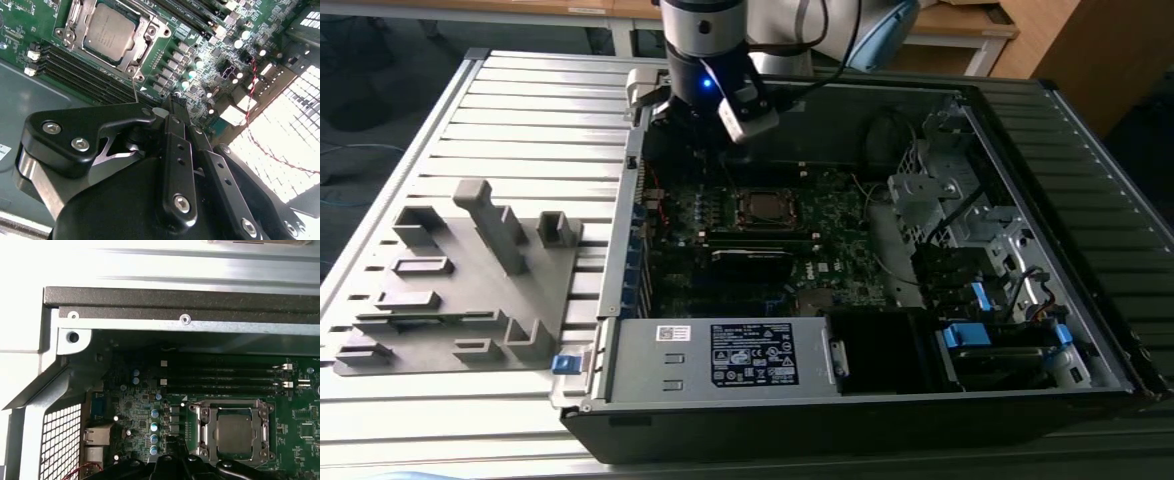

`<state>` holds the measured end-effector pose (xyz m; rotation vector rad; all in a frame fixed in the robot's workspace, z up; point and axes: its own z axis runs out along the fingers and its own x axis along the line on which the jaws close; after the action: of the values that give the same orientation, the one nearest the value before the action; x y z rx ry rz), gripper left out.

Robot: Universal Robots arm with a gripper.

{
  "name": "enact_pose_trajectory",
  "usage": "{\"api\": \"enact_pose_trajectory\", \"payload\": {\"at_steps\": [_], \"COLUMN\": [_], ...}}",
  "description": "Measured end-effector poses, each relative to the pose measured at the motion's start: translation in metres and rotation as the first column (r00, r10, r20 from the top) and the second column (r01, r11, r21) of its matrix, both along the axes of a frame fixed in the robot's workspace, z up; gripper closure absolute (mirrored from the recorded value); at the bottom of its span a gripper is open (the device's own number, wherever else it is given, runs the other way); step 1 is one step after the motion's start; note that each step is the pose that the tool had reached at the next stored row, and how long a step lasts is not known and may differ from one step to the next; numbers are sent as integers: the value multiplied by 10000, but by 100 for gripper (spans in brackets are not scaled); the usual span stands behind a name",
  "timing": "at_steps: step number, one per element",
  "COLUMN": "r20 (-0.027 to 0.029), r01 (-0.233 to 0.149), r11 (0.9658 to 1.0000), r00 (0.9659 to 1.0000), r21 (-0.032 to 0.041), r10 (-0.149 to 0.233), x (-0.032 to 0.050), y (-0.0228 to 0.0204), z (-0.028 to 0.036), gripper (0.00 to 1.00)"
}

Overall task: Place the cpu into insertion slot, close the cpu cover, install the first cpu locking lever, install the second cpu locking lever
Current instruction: 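Install the first cpu locking lever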

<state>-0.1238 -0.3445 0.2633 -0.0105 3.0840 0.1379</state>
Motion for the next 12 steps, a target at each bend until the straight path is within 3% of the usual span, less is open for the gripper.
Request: {"api": "enact_pose_trajectory", "payload": {"at_steps": [2,4,5,12], "r20": [-2,-2,0,0], "r01": [0,0,0,0], "r11": [10000,9996,9992,9992], "r00": [10000,10000,10000,10000], "r21": [20,290,391,409], "r10": [0,0,0,0], "x": [-2,-3,-3,-20], "y": [0,0,0,3], "z": [-11,-16,-17,-24], "gripper": [89,89,89,89]}}
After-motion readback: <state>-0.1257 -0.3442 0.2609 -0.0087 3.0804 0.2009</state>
